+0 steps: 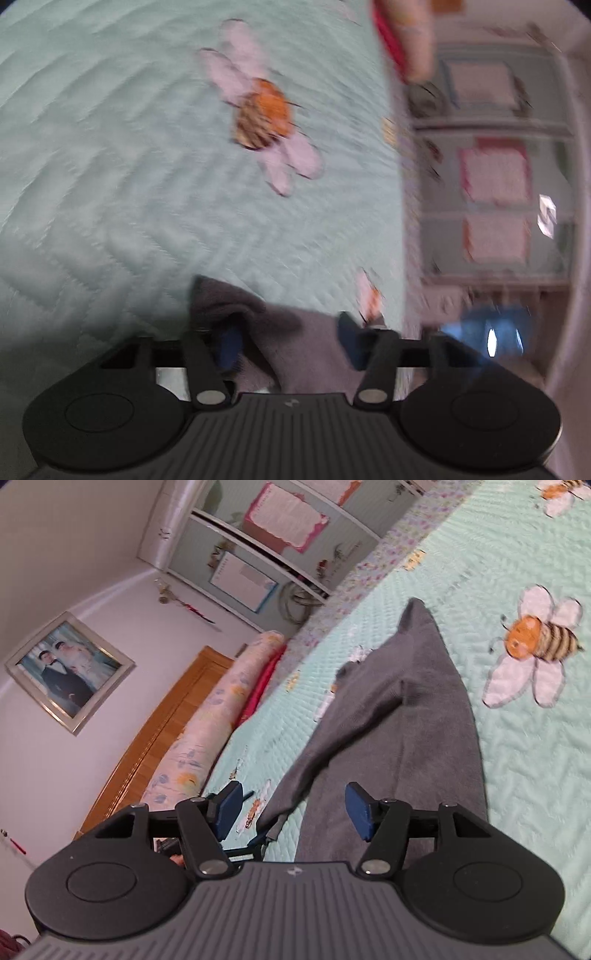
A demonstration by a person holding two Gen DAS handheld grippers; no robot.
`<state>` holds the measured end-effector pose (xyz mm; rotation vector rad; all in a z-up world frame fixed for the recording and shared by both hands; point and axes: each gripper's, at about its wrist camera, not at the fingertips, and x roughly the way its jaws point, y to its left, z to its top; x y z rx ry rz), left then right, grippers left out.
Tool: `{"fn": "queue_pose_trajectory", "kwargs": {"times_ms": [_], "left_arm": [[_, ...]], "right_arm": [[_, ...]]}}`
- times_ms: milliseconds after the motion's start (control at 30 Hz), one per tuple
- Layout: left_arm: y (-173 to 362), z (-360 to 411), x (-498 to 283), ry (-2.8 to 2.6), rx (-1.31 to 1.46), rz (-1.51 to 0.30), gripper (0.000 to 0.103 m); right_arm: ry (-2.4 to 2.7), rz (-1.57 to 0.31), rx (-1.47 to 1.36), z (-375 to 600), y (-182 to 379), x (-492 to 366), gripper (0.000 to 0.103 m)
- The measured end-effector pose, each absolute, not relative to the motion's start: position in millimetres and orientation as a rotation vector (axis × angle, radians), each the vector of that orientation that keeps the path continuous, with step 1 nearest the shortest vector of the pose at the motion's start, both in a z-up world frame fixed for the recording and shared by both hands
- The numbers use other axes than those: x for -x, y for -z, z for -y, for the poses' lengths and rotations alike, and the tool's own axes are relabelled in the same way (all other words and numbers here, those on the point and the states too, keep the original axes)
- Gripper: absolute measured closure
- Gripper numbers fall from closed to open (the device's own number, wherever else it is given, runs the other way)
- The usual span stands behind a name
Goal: Fold clothes
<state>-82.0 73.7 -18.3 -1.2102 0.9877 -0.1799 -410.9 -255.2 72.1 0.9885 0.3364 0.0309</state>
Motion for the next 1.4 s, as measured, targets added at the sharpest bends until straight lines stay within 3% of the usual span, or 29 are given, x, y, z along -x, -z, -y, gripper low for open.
{"fn": "queue_pose_trajectory", "kwargs": {"times_ms": [67,100,233,333,467,633,700,767,833,1200,1367,1400], "left_arm": [[1.9,-66.8,80.6,0.170,1.099,-0.952,0.095],[-16.1,-58.8,80.1,0.226,1.016,-0.900,0.098],[-104.9,-16.0,98.3,0.584,0.673,-0.628,0.098],[-167.0,34.6,164.8,1.007,0.210,-0.364,0.094],[-145.9,87.3,257.1,1.338,-0.443,-0.297,0.081],[-78.4,91.6,286.8,1.320,-0.714,-0.425,0.077],[-71.9,83.2,285.9,1.306,-0.672,-0.451,0.071],[-73.1,72.3,284.2,1.313,-0.574,-0.476,0.049],[-72.0,59.4,285.2,1.304,-0.483,-0.498,0.041],[-52.0,-1.2,210.4,1.042,0.320,-0.866,0.040],[-53.4,-11.1,205.9,0.987,0.401,-0.897,0.039],[-58.4,-8.1,203.4,0.989,0.408,-0.890,0.039]], "right_arm": [[-0.014,-0.340,-1.015,251.3,-69.7,420.8,0.041],[-0.010,-0.341,-1.018,248.1,-69.6,425.7,0.041],[0.018,-0.367,-0.994,237.8,-70.1,445.0,0.041],[0.039,-0.385,-0.983,233.8,-68.3,460.6,0.041],[0.069,-0.401,-0.998,235.1,-57.8,475.4,0.041],[0.128,-0.425,-1.037,243.6,-43.9,484.2,0.041],[0.137,-0.426,-1.048,246.9,-41.0,486.3,0.041],[0.139,-0.433,-1.048,249.0,-39.5,484.8,0.041],[0.136,-0.443,-1.050,250.1,-37.7,480.8,0.041],[0.120,-0.535,-1.003,249.2,-29.3,415.8,0.041],[0.111,-0.573,-0.936,244.2,-32.0,391.6,0.041],[0.113,-0.580,-0.916,242.5,-33.3,388.9,0.046]]}}
